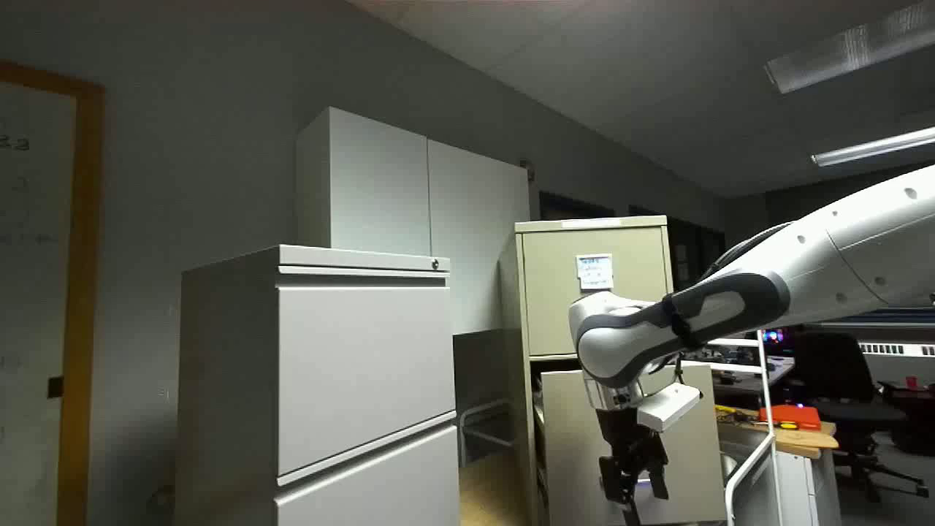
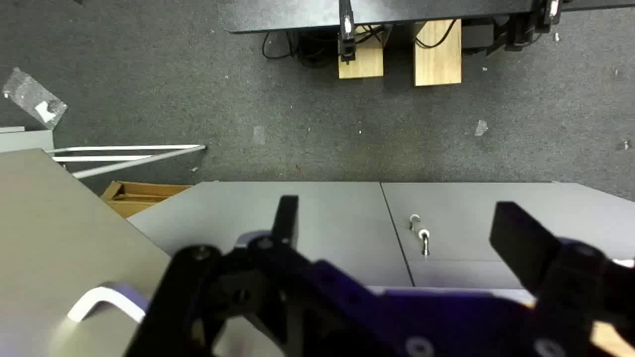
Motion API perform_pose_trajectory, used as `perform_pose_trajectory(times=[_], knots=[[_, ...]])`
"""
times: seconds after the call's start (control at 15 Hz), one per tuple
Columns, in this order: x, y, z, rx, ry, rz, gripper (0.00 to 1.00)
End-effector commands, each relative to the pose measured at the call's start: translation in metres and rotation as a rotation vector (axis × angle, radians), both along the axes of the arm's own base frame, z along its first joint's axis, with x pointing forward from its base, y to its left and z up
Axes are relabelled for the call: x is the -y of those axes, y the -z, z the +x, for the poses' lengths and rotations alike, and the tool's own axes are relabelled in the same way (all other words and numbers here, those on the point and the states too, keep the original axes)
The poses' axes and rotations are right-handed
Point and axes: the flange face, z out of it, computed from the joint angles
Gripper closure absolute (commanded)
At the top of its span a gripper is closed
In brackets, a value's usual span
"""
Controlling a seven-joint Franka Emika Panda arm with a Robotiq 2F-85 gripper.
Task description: Close the bottom drawer of the beige file cabinet
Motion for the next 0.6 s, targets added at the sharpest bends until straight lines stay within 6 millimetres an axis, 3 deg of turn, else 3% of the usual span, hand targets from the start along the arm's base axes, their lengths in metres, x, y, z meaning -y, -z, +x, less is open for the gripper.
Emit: perform_pose_trajectory(times=[0.0,0.47,0.53], knots=[[0.000,-0.001,0.000,0.001,0.000,0.000,0.00],[-0.008,-0.003,0.009,0.053,0.025,-0.007,0.01],[-0.012,-0.006,0.013,0.080,0.033,-0.007,0.12]])
